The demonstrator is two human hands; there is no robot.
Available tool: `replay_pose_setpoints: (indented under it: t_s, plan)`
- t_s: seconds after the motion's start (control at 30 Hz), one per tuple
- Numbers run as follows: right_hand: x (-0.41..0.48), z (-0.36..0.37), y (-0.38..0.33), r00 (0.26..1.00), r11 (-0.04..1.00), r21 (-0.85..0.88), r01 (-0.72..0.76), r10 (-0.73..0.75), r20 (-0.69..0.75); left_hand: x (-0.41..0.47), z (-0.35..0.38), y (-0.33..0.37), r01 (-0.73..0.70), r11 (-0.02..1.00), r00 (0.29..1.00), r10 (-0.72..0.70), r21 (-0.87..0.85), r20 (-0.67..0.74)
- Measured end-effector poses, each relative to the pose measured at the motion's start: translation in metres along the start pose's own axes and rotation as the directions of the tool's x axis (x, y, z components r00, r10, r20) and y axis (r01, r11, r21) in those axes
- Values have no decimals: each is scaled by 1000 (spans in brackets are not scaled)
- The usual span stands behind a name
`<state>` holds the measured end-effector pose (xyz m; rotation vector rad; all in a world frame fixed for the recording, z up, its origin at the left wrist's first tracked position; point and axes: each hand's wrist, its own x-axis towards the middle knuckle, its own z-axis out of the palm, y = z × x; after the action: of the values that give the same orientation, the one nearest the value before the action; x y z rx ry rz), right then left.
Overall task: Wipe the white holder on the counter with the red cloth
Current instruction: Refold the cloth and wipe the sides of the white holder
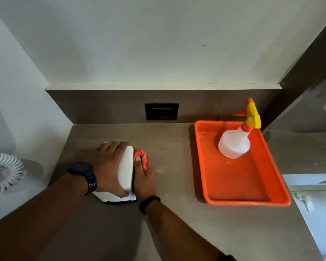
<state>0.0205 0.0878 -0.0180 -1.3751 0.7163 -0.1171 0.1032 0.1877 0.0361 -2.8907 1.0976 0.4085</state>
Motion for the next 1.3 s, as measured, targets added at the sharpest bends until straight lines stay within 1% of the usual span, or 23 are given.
replay_pose_setpoints:
  t_s: [0.1, 0.13, 0.2, 0.3, 0.33, 0.37, 0.47, 0.57, 0.63, 0.7, 0.73, 0.8, 0.83, 0.87, 0.93, 1.0, 1.03, 1.13, 1.2, 1.23, 1.3]
  plan:
    - [-27, -2, 16, 1000, 992, 128, 9, -7, -12, 1, 3, -1, -7, 1000, 1000, 7, -12, -14]
    - [-33, -2, 18, 1000, 989, 145, 25, -24, -12, 1, 3, -1, -7, 1000, 1000, 7, -16, -10]
    - [-33, 1, 10, 995, 986, 129, 103, -103, -11, 0, 1, -1, -12, 1000, 1000, 12, -23, 2]
    - [-9, 3, -9, 966, 966, 33, 258, -259, 7, -1, -2, 0, -41, 999, 999, 41, -20, -7]
    - [0, 3, -13, 964, 965, 12, 263, -263, 24, -2, -3, 1, -31, 999, 1000, 31, -26, -6]
    - [8, 3, -13, 973, 973, 12, 230, -231, 32, -2, -4, 3, -16, 1000, 1000, 16, -27, 5]
    - [11, 1, 0, 998, 998, 4, 55, -55, 3, -2, -6, 5, 18, 1000, 998, -18, 0, 56]
    - [-9, -1, 19, 998, 997, 78, -10, 14, -54, -2, -6, 5, 15, 1000, 998, -15, 2, 57]
    - [-27, -1, 25, 999, 989, 146, 9, -2, -47, -1, -6, 5, 16, 1000, 997, -15, -5, 70]
    - [-34, -2, 18, 996, 984, 155, 83, -80, -24, 0, -6, 4, -1, 1000, 999, 2, -19, 47]
    - [-32, -2, 10, 991, 982, 136, 131, -131, -8, 0, -6, 3, -19, 1000, 999, 20, -16, 35]
    - [-17, 0, -7, 973, 974, 41, 224, -225, 40, -1, -4, 1, -47, 999, 999, 47, -25, 19]
    - [-7, 0, -16, 970, 971, -2, 238, -238, 57, -2, -3, 0, -39, 998, 999, 40, -41, 7]
    - [1, 1, -22, 976, 977, -11, 211, -210, 61, -2, -2, -1, -22, 999, 1000, 22, -46, -6]
    - [12, 2, -23, 996, 995, 54, 80, -83, 41, -2, 0, -1, 7, 1000, 1000, -7, -21, -17]
    - [8, 1, -12, 999, 995, 89, -42, 40, 22, -1, 2, 0, 19, 1000, 1000, -19, -4, -12]
    - [0, 0, -4, 998, 994, 85, -66, 66, 9, -1, 3, 0, 19, 1000, 1000, -19, -4, -11]
    - [-29, -4, 17, 999, 990, 139, -32, 36, -24, 1, 6, -2, 6, 1000, 1000, -6, 1, -8]
    - [-34, -2, 15, 1000, 984, 181, 2, 1, -17, 2, 7, -3, -3, 1000, 1000, 3, 6, -13]
    - [-30, -1, 10, 1000, 983, 183, 24, -23, -8, 2, 7, -3, -7, 1000, 1000, 7, 8, -21]
    - [-17, 0, -4, 998, 989, 132, 59, -59, -6, 2, 7, -3, -11, 1000, 999, 11, 15, -34]
